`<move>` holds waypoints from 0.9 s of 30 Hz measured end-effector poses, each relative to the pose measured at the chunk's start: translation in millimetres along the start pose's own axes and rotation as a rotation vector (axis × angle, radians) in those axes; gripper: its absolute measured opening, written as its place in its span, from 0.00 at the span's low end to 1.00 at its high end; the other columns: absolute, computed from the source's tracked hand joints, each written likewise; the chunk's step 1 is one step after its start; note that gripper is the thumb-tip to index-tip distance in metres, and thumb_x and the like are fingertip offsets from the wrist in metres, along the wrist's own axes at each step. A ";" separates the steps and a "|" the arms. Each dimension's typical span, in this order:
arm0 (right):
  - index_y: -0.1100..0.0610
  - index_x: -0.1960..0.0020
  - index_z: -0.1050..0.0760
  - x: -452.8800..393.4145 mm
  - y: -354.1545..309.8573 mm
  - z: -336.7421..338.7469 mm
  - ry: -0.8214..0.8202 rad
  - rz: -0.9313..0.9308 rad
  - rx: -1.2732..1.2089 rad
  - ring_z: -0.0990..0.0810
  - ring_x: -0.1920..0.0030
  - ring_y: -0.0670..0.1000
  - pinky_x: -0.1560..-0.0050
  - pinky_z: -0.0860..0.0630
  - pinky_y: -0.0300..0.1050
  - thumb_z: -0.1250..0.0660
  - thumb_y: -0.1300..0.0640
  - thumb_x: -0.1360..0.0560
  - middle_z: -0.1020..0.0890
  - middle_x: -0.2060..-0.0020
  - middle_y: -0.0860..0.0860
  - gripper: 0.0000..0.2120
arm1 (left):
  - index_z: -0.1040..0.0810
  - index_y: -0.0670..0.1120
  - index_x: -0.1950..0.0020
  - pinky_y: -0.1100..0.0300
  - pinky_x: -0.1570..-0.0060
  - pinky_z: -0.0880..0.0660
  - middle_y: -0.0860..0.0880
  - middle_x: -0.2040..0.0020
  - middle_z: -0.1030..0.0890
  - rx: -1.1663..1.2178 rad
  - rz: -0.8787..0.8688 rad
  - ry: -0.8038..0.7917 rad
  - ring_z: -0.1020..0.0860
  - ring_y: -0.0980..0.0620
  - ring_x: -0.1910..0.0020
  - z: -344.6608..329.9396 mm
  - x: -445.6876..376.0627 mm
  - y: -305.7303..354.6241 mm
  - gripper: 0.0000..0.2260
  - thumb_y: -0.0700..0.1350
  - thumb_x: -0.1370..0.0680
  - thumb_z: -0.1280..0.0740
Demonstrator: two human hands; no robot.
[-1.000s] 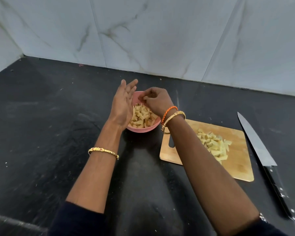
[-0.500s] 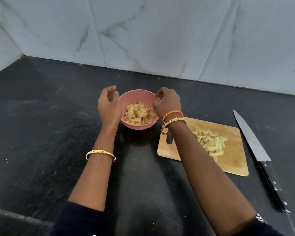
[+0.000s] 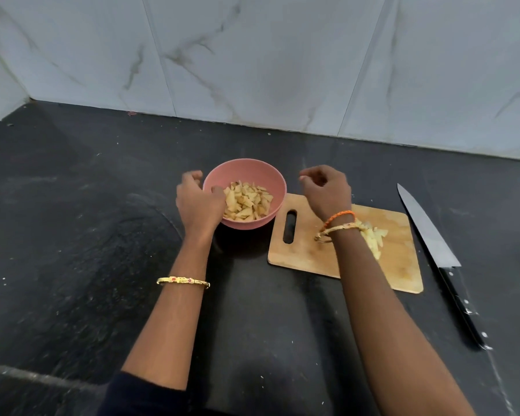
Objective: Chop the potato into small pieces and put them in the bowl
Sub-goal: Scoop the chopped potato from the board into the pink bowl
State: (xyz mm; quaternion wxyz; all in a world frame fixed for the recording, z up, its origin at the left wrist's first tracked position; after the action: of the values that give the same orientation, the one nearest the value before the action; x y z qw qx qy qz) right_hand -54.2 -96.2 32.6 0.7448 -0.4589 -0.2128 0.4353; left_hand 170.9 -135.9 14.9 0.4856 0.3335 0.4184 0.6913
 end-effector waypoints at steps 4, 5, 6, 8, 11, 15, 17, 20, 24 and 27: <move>0.54 0.56 0.20 13.7 28.2 66.9 0.133 -0.051 0.007 0.20 0.57 0.49 0.54 0.25 0.40 0.36 0.62 0.26 0.17 0.57 0.51 0.07 | 0.28 0.47 0.38 0.62 0.46 0.27 0.49 0.40 0.27 0.017 -0.309 0.051 0.27 0.55 0.45 -9.7 22.8 45.4 0.16 0.40 0.25 0.34; 0.55 0.55 0.20 18.6 36.6 80.2 0.150 -0.050 0.083 0.21 0.55 0.49 0.53 0.26 0.40 0.36 0.61 0.26 0.17 0.55 0.52 0.06 | 0.26 0.47 0.40 0.66 0.48 0.27 0.50 0.43 0.25 0.053 -0.366 0.000 0.26 0.57 0.48 -20.7 34.1 57.0 0.13 0.41 0.24 0.35; 0.57 0.52 0.20 24.6 45.9 91.5 0.159 -0.039 0.186 0.21 0.52 0.49 0.51 0.28 0.40 0.34 0.59 0.27 0.18 0.53 0.53 0.06 | 0.24 0.46 0.42 0.70 0.51 0.28 0.51 0.46 0.23 0.099 -0.423 -0.071 0.25 0.60 0.52 -36.1 48.1 66.2 0.10 0.41 0.23 0.36; 0.61 0.40 0.24 35.8 66.9 99.7 0.079 -0.017 0.366 0.26 0.40 0.54 0.40 0.31 0.43 0.30 0.53 0.28 0.23 0.42 0.57 0.19 | 0.23 0.45 0.45 0.75 0.55 0.30 0.51 0.50 0.21 0.183 -0.513 -0.240 0.24 0.61 0.55 -69.8 78.7 76.3 0.07 0.43 0.21 0.38; 0.64 0.26 0.43 60.6 102.1 91.0 -0.150 -0.090 0.459 0.43 0.26 0.56 0.27 0.45 0.44 0.26 0.39 0.35 0.41 0.27 0.59 0.49 | 0.24 0.45 0.41 0.69 0.50 0.33 0.51 0.46 0.22 0.151 -0.505 -0.536 0.26 0.59 0.47 -120.8 112.8 64.2 0.13 0.48 0.18 0.44; 0.62 0.23 0.54 69.0 121.2 78.9 -0.135 0.010 0.579 0.54 0.23 0.53 0.25 0.53 0.46 0.30 0.30 0.39 0.51 0.23 0.57 0.61 | 0.33 0.48 0.29 0.64 0.39 0.37 0.50 0.32 0.28 0.021 -0.455 -0.826 0.32 0.55 0.33 -161.0 124.7 41.6 0.22 0.57 0.18 0.52; 0.62 0.23 0.54 61.9 119.4 72.4 -0.129 0.061 0.612 0.53 0.23 0.54 0.24 0.51 0.48 0.32 0.30 0.37 0.49 0.23 0.57 0.58 | 0.35 0.50 0.28 0.57 0.36 0.34 0.51 0.31 0.29 0.019 -0.389 -0.856 0.33 0.54 0.32 -170.1 124.5 35.6 0.24 0.60 0.19 0.53; 0.62 0.24 0.47 47.2 112.8 57.7 -0.148 0.133 0.583 0.44 0.25 0.55 0.25 0.44 0.50 0.33 0.34 0.34 0.41 0.26 0.58 0.50 | 0.34 0.51 0.29 0.55 0.35 0.33 0.51 0.33 0.27 0.104 -0.280 -0.832 0.30 0.52 0.33 -175.7 125.9 33.2 0.29 0.65 0.22 0.55; 0.58 0.30 0.35 29.7 100.5 38.1 -0.185 0.265 0.470 0.31 0.37 0.50 0.35 0.31 0.46 0.33 0.50 0.34 0.28 0.37 0.52 0.34 | 0.30 0.50 0.34 0.59 0.42 0.29 0.50 0.41 0.22 0.083 -0.292 -0.815 0.25 0.54 0.42 -175.2 127.7 40.3 0.29 0.66 0.22 0.55; 0.60 0.37 0.28 27.4 95.8 36.8 -0.163 0.282 0.370 0.26 0.43 0.52 0.41 0.27 0.43 0.30 0.56 0.35 0.25 0.42 0.53 0.27 | 0.27 0.48 0.38 0.68 0.54 0.30 0.56 0.54 0.22 0.115 -0.298 -0.677 0.24 0.60 0.54 -166.5 116.1 45.5 0.25 0.62 0.20 0.53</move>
State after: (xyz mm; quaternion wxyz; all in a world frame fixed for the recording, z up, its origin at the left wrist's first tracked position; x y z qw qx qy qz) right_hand -109.4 -35.6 -35.0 0.7286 -0.3031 -0.1225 0.6018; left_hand -26.9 -76.1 -8.8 0.6721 0.5055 0.3164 0.4390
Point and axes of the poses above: each hand's wrist, its own x-axis away from the middle knuckle, its own z-axis out of the back of the hand, y = z × x, the point moved 5 cm from there along -x, towards the middle knuckle
